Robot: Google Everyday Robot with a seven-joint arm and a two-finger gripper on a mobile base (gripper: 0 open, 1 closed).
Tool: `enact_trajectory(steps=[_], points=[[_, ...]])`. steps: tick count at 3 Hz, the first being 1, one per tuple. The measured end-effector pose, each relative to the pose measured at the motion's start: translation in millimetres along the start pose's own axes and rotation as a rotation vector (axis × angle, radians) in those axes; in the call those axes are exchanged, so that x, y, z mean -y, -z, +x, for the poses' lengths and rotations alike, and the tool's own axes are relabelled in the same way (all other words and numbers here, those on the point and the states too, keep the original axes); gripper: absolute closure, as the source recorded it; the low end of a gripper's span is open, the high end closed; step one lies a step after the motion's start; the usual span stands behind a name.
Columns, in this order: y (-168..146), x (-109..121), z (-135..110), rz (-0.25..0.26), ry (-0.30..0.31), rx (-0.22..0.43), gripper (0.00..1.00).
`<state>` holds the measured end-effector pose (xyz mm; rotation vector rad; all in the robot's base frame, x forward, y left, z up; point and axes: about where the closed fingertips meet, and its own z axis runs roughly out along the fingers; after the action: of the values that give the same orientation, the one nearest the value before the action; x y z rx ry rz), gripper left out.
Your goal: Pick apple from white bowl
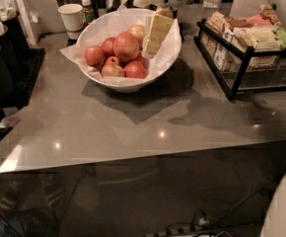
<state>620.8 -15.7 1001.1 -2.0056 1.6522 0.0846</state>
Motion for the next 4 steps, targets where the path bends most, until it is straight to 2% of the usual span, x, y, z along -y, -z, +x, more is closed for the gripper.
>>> enact_trajectory(steps=[2, 4], points=[[-28.5, 26.4, 11.9, -0.014, 0.016, 0.007, 0.16], [-58.4, 42.2, 9.7, -0.053, 0.015, 0.05, 0.17]])
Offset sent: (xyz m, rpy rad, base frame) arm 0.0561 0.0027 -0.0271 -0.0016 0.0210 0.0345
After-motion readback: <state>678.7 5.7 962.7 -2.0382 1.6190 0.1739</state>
